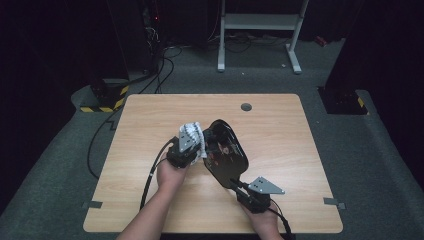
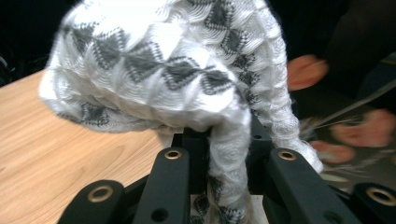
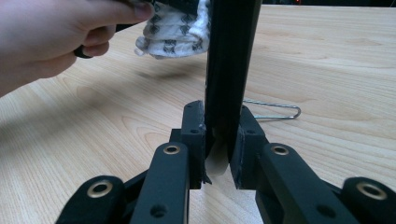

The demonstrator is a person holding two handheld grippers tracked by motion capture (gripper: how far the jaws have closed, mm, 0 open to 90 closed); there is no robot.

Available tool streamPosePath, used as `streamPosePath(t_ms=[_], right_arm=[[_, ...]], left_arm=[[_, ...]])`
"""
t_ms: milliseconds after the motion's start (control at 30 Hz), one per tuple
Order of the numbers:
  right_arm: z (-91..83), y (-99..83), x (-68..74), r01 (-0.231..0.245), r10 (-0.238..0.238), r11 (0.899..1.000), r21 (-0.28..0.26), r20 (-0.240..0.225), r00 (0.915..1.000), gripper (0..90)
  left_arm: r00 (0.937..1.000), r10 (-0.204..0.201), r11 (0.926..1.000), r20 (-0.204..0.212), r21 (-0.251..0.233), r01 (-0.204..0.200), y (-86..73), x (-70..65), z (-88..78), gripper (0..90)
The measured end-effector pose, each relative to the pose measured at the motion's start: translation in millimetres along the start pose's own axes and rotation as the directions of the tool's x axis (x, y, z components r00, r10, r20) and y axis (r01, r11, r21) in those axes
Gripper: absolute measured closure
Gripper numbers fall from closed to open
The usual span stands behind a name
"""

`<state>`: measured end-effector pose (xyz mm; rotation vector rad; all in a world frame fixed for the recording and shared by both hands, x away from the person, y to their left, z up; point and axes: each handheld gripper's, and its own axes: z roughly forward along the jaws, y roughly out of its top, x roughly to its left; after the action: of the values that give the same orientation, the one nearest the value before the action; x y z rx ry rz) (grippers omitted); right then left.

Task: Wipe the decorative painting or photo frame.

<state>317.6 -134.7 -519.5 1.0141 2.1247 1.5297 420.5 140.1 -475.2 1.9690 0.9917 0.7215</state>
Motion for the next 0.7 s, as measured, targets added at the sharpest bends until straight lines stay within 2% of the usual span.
streamPosePath(t_ms=[67,167,233,300,400,500,533,700], right_arm=[[0.0,0.0,-0.1,0.000,0.000,1.000,0.000,-0.001,1.0000,78.7],[-0.2,-0.3,0.4,0.003,-0.003,1.000,0.004,0.001,1.0000,78.7],[-0.2,-0.3,0.7,0.003,-0.003,1.000,0.005,0.002,1.0000,78.8],[0.0,-0.3,0.8,0.004,-0.004,1.000,0.004,0.001,1.0000,78.7],[0.0,-0.4,1.0,0.003,-0.003,1.000,0.004,0.003,1.0000,78.6],[0.0,-0.4,0.8,0.001,-0.001,1.000,0.004,0.005,1.0000,78.7],[0.0,-0.4,0.7,0.001,-0.001,1.000,0.004,0.005,1.0000,78.7],[0.1,-0.5,0.6,0.000,0.000,1.000,0.003,0.004,1.0000,78.8]], left_arm=[[1.0000,-0.007,1.0000,0.004,0.002,0.007,-0.3,-1.0,-0.5,76.2],[0.9997,0.003,0.9999,0.022,-0.011,-0.003,1.5,-9.6,-6.1,76.2],[0.9978,0.003,0.9989,0.066,-0.046,0.000,3.6,-19.1,-13.5,76.1],[0.9952,0.034,0.9971,0.092,-0.072,-0.027,6.9,-32.4,-21.1,76.1],[0.9881,0.073,0.9923,0.135,-0.110,-0.058,12.1,-51.8,-32.0,76.1],[0.9781,0.112,0.9852,0.176,-0.148,-0.086,17.7,-71.5,-43.6,76.0],[0.9731,0.120,0.9828,0.197,-0.162,-0.088,19.7,-79.0,-48.2,76.0],[0.9529,0.174,0.9688,0.248,-0.216,-0.121,26.1,-105.1,-63.2,76.0]])
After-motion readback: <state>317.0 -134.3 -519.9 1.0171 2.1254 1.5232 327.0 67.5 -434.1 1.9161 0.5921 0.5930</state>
